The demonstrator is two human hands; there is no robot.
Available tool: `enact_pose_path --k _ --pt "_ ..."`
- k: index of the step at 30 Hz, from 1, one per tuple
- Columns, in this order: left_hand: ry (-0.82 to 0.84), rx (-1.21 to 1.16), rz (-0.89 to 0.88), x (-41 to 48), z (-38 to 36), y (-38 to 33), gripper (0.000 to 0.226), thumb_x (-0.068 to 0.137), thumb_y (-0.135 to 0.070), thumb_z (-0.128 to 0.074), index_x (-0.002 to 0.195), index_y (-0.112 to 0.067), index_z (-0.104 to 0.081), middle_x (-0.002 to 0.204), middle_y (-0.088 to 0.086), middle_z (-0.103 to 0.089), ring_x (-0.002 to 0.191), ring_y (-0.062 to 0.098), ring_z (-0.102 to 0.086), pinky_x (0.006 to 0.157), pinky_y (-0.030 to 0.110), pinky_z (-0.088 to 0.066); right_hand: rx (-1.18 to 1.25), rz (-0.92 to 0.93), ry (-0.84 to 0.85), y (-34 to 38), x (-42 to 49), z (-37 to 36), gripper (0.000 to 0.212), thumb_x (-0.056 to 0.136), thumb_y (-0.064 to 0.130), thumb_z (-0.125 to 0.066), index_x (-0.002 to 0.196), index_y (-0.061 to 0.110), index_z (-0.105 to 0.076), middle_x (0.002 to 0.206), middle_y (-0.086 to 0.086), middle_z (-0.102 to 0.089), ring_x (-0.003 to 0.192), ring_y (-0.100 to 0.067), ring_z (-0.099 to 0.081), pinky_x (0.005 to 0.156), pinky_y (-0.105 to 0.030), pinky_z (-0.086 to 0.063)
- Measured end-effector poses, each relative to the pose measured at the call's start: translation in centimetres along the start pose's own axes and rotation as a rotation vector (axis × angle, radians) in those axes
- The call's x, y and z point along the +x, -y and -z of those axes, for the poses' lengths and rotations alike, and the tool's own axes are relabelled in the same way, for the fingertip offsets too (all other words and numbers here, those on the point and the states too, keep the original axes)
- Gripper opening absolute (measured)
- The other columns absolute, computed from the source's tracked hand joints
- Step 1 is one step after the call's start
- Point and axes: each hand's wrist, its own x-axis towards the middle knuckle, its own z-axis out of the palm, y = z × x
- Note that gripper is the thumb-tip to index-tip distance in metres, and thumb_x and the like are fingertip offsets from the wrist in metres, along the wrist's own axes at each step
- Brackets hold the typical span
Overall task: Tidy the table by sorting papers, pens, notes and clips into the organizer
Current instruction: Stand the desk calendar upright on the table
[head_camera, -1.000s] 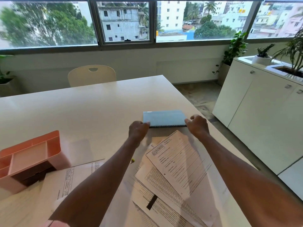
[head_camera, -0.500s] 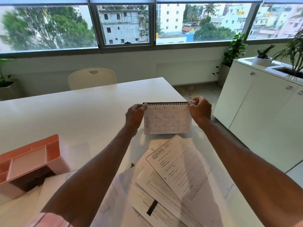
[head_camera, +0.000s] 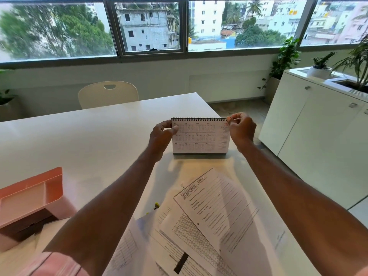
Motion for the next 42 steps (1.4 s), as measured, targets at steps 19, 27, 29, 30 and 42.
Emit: enact_pose_path --k 19,27,29,30,42 --pt "-0.038 0.175 0.110 1.3 -2.4 6.0 0.051 0.105 -0.054 -0.045 0.130 -0.009 -0.049 0.120 0.005 -0.070 0.107 0.023 -0.071 0.076 0.032 -0.064 0.017 -0.233 0.283 -3.2 -3.3 -1.7 0.083 0.093 0.088 -0.026 0.088 0.017 -0.068 0.083 -0.006 -0.073 0.076 -0.026 -0.075 0.069 -0.036 -0.061" --pt "0.120 0.301 0.210 1.1 -2.4 7.6 0.068 0.105 -0.068 -0.023 0.139 -0.019 -0.055 0.129 0.006 -0.065 0.117 0.029 -0.063 0.090 0.042 -0.060 0.131 -0.302 0.460 -5.5 -4.7 -1.2 0.073 0.090 0.089 -0.031 0.103 0.031 -0.073 0.096 0.001 -0.079 0.083 -0.025 -0.078 0.076 -0.037 -0.066" --pt "0.136 0.290 0.251 1.3 -2.5 7.3 0.065 0.108 -0.064 -0.024 0.143 -0.018 -0.052 0.131 0.006 -0.061 0.118 0.029 -0.059 0.084 0.039 -0.056 0.133 -0.314 0.488 -5.8 -4.4 -1.1 0.081 0.082 0.097 -0.030 0.108 0.034 -0.074 0.099 0.001 -0.079 0.086 -0.026 -0.079 0.080 -0.044 -0.067" --pt "0.147 0.269 0.284 1.5 -2.4 7.3 0.066 0.107 -0.065 -0.025 0.146 -0.018 -0.050 0.134 0.006 -0.060 0.121 0.031 -0.057 0.087 0.043 -0.055 0.150 -0.318 0.507 -6.0 -4.3 -1.1 0.083 0.079 0.100 -0.032 0.110 0.036 -0.074 0.101 0.001 -0.080 0.087 -0.027 -0.079 0.080 -0.047 -0.067" --pt "0.214 0.147 0.420 1.5 -2.0 8.0 0.071 0.103 -0.071 -0.028 0.156 -0.027 -0.041 0.156 0.009 -0.050 0.147 0.041 -0.043 0.113 0.073 -0.039 0.399 -0.316 0.661 -6.2 -4.1 -0.7 0.061 0.089 0.086 -0.044 0.126 0.043 -0.068 0.115 -0.003 -0.078 0.102 -0.031 -0.078 0.085 -0.057 -0.064"
